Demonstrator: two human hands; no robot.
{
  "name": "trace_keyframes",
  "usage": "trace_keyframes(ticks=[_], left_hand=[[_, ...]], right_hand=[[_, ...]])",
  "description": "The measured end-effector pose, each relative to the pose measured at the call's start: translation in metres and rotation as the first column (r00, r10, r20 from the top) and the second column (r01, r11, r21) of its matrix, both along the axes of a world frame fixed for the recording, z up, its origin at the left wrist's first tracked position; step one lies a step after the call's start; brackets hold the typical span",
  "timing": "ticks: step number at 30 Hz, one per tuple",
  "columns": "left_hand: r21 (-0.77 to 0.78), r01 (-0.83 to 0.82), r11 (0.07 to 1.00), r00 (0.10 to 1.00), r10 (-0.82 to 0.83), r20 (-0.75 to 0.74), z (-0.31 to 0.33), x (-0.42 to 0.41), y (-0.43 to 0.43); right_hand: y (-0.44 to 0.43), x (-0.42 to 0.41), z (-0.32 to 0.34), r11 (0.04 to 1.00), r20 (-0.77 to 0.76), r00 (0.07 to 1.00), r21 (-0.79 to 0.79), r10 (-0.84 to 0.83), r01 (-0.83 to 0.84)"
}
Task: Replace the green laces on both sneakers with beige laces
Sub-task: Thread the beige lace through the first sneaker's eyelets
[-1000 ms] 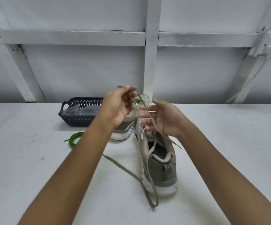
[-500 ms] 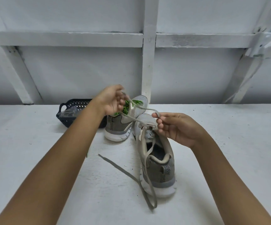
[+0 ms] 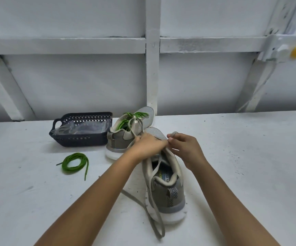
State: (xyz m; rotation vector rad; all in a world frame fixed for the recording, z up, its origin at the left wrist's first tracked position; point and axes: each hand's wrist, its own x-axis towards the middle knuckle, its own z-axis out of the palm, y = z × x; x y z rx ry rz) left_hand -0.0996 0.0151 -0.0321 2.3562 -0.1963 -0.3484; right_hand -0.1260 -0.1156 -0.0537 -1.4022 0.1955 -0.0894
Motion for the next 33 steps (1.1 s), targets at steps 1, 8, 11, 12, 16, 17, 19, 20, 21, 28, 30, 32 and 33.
trace_keyframes(ticks=[1,8,11,12,16,17,19,20,21,28,30,32,33], left_hand=[[-0.137,-0.031,0.99,0.998,0.024,-0.054,-0.001,-0.003,0.002],[-0.576,-0.203,0.792,0.948,0.012,-0.318,-0.01,-0.007,0.011],[-0.579,-0.227,0.783,0.949,0.044,-0.311,-0.01,-0.008,0.012],[-0.592,-0.238,0.77,0.948,0.051,-0.314,-0.01,-0.008,0.012],[-0.611,-0.272,0.744,0.937,0.06,-0.344,-0.008,-0.009,0.011],[-0.608,-0.274,0.745,0.935,0.058,-0.35,-0.008,-0.01,0.011],[-0.605,-0.281,0.745,0.931,0.059,-0.36,-0.008,-0.009,0.01],[-0.603,-0.276,0.749,0.932,0.054,-0.359,-0.009,-0.008,0.01],[-0.6,-0.268,0.753,0.933,0.047,-0.357,-0.009,-0.008,0.01],[-0.596,-0.287,0.75,0.928,0.064,-0.366,-0.007,-0.011,0.008],[-0.577,-0.259,0.775,0.937,0.055,-0.346,-0.006,-0.012,0.007],[-0.539,-0.215,0.815,0.955,0.061,-0.289,-0.002,-0.015,0.005],[-0.517,-0.209,0.83,0.962,0.078,-0.263,-0.001,-0.015,0.003]], right_hand=[[0.003,0.001,-0.002,1.0,0.006,1.0,0.005,-0.021,0.021],[0.012,0.006,-0.014,0.989,0.019,0.99,0.04,-0.14,0.139],[0.013,0.008,-0.019,0.983,0.036,0.982,0.0,-0.183,0.183],[0.013,0.008,-0.02,0.981,0.044,0.981,-0.015,-0.19,0.191],[0.013,0.008,-0.023,0.978,0.069,0.979,-0.081,-0.189,0.195],[0.013,0.008,-0.024,0.976,0.075,0.979,-0.1,-0.188,0.195],[0.013,0.007,-0.025,0.973,0.082,0.979,-0.124,-0.185,0.194],[0.012,0.006,-0.026,0.973,0.085,0.979,-0.124,-0.186,0.195],[0.012,0.006,-0.026,0.972,0.09,0.978,-0.125,-0.186,0.197],[0.012,0.005,-0.029,0.961,0.112,0.976,-0.187,-0.185,0.204],[0.011,0.005,-0.03,0.952,0.108,0.975,-0.217,-0.194,0.214],[0.01,0.006,-0.031,0.939,0.109,0.972,-0.256,-0.207,0.229],[0.01,0.006,-0.031,0.935,0.107,0.972,-0.267,-0.211,0.232]])
